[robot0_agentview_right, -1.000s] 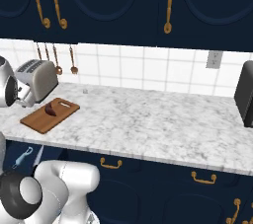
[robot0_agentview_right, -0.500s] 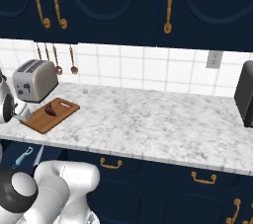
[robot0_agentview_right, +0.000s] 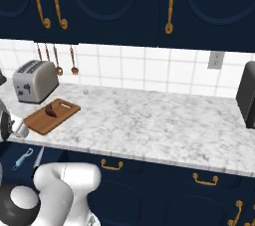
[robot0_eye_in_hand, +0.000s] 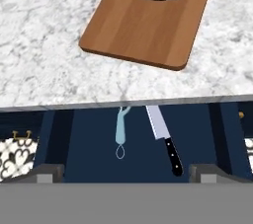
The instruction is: Place the appropriate cutting tool for cutting the potato skin on the cutting board.
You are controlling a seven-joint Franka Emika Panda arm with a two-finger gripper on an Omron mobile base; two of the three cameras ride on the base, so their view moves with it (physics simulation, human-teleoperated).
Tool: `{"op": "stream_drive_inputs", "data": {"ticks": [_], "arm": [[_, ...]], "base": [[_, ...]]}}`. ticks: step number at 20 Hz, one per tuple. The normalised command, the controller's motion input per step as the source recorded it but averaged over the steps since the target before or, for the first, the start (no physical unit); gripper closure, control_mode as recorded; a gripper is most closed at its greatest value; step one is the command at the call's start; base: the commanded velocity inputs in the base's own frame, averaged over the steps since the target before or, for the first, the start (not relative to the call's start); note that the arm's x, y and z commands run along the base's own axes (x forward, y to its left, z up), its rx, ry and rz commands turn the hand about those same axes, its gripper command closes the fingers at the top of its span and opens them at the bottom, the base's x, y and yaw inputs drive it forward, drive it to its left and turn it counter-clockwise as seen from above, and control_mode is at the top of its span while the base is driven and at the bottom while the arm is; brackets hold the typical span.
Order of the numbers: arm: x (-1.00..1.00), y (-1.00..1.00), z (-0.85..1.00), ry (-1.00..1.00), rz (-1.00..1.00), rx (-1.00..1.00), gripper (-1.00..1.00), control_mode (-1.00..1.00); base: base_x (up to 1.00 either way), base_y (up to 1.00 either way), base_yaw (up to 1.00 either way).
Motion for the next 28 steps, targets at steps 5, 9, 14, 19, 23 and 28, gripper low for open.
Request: {"op": "stream_drive_inputs", "data": {"ticks": [5, 9, 14, 19, 23, 28], "arm": [[-0.24, 0.0, -0.19, 0.02, 0.0, 0.0, -1.0, -1.0], [-0.03, 0.06, -0.49, 0.0, -0.02, 0.0, -1.0, -1.0], [0.0, 0.14, -0.54, 0.0, -0.04, 0.01, -1.0, -1.0], [0.02, 0.07, -0.19, 0.02, -0.02, 0.07, -1.0, -1.0], [0.06, 0.22, -0.42, 0.02, 0.01, 0.05, -1.0, -1.0], [0.1, 0.0, -0.06, 0.11, 0.0, 0.0, -1.0, -1.0]], "base": [[0.0, 0.0, 0.0], [0.0, 0.0, 0.0], [0.0, 0.0, 0.0], [0.0, 0.0, 0.0], [0.0, 0.0, 0.0], [0.0, 0.0, 0.0]]}}
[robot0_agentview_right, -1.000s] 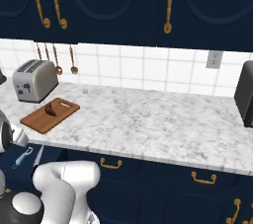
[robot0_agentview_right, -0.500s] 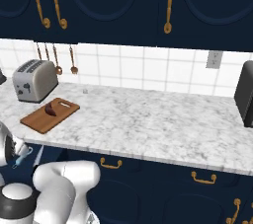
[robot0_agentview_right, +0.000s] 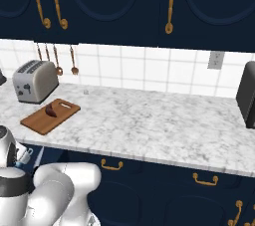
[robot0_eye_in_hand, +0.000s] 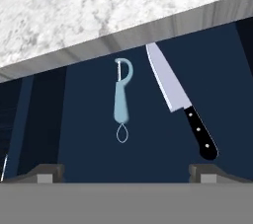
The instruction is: Place the appropriate cutting tool for cutting the potato skin on the cutting board.
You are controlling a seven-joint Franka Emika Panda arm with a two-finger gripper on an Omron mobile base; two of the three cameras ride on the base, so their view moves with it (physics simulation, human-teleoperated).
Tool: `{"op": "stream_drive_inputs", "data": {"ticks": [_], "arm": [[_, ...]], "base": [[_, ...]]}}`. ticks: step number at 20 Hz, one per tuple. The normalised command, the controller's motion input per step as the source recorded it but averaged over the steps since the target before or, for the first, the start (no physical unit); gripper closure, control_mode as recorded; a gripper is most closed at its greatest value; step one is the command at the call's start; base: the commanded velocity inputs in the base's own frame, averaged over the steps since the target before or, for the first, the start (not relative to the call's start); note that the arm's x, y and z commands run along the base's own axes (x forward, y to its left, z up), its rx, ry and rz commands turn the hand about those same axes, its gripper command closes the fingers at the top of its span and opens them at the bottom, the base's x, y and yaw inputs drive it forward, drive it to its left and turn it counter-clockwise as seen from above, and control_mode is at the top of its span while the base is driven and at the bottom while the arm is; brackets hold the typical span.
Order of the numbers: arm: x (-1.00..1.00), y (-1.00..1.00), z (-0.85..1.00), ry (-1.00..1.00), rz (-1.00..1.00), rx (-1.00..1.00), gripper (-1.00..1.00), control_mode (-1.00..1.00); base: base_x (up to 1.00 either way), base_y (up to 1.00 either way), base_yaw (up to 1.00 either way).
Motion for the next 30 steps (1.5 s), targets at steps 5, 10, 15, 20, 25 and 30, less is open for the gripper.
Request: {"op": "stream_drive_inputs", "data": {"ticks": [5, 10, 15, 20, 25, 30], "arm": [[0.33, 0.01, -0.1, 0.18, 0.0, 0.0, -1.0, -1.0], [0.19, 0.2, 0.0, 0.0, 0.0, 0.0, -1.0, -1.0], [0.07, 0.15, 0.0, 0.0, 0.03, 0.0, -1.0, -1.0], [0.0, 0.03, -0.01, -0.13, 0.19, -0.04, -1.0, -1.0], [0.0, 0.0, 0.0, -0.14, 0.19, -0.05, -1.0, -1.0], [0.0, -0.01, 0.0, 0.0, 0.0, 0.0, -1.0, -1.0]], "base": [[0.0, 0.0, 0.0], [0.0, 0.0, 0.0], [0.0, 0.0, 0.0], [0.0, 0.0, 0.0], [0.0, 0.0, 0.0], [0.0, 0.0, 0.0]]}}
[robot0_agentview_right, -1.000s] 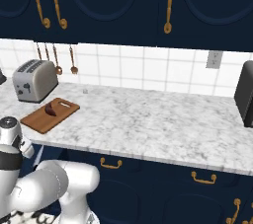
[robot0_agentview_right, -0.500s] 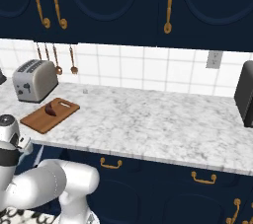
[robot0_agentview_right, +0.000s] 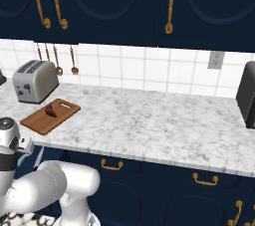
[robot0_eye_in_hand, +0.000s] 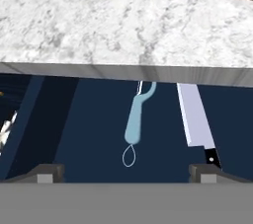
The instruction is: Place the appropriate cutting tool for cutting the potato skin on the cutting board.
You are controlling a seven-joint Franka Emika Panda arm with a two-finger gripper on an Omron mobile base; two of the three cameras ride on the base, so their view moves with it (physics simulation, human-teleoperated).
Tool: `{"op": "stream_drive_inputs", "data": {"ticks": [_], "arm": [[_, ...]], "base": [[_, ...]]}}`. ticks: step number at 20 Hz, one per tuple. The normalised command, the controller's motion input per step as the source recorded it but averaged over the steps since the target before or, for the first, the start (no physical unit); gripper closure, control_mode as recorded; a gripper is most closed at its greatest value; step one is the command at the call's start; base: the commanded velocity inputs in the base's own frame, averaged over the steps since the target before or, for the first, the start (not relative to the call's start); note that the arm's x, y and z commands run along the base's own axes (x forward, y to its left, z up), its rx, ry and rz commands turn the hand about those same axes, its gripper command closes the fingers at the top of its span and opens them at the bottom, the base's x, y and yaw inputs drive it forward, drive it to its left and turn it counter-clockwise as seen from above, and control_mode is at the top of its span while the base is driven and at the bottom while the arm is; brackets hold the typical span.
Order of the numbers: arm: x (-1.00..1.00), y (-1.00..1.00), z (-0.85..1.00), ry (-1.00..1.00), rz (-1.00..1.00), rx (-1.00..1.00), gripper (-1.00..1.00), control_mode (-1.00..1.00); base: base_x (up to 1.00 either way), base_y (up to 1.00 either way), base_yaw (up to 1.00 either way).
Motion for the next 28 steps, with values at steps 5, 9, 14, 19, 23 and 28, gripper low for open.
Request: {"op": "stream_drive_inputs", "data": {"ticks": [5, 9, 14, 19, 23, 28], "arm": [[0.0, -0.03, -0.28, -0.03, 0.0, 0.0, -1.0, -1.0], [0.0, 0.0, 0.0, -0.01, 0.0, 0.0, -1.0, -1.0], [0.0, 0.0, -0.15, -0.18, 0.0, -0.05, -1.0, -1.0], [0.0, 0.0, -0.03, -0.13, 0.0, -0.04, -1.0, -1.0], [0.03, 0.2, -0.19, 0.03, 0.0, 0.0, -1.0, -1.0], [0.05, 0.14, -0.14, 0.02, 0.0, 0.0, -1.0, -1.0]], "base": [[0.0, 0.0, 0.0], [0.0, 0.0, 0.0], [0.0, 0.0, 0.0], [0.0, 0.0, 0.0], [0.0, 0.0, 0.0], [0.0, 0.0, 0.0]]}}
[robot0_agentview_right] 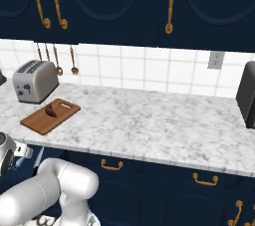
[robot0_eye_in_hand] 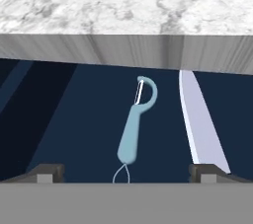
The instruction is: Place the appropriate cutting tool for cutting the potato skin on the cutting board.
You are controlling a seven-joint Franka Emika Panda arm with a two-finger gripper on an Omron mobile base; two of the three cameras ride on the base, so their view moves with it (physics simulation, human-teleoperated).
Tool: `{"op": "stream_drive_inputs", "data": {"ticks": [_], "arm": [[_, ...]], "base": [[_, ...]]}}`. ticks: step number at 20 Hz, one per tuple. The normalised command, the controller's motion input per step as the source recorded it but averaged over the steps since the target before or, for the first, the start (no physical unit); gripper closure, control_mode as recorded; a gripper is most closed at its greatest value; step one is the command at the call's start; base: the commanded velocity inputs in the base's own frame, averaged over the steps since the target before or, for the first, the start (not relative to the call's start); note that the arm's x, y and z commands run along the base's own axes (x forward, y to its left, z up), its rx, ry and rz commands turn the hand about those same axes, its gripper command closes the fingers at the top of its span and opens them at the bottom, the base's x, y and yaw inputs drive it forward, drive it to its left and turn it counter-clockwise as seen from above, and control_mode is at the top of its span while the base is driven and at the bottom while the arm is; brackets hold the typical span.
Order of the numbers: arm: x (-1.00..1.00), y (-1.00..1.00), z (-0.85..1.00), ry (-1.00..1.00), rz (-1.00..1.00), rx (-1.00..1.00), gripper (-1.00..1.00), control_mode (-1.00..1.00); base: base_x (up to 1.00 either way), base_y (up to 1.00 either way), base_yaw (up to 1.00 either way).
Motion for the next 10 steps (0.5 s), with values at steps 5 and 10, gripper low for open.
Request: {"op": "stream_drive_inputs", "data": {"ticks": [5, 10], "arm": [[0.05, -0.1, -0.09, 0.0, 0.01, 0.0, -1.0, -1.0], [0.0, -0.02, -0.22, 0.0, 0.01, 0.0, -1.0, -1.0]], "base": [[0.0, 0.0, 0.0], [0.0, 0.0, 0.0]]}}
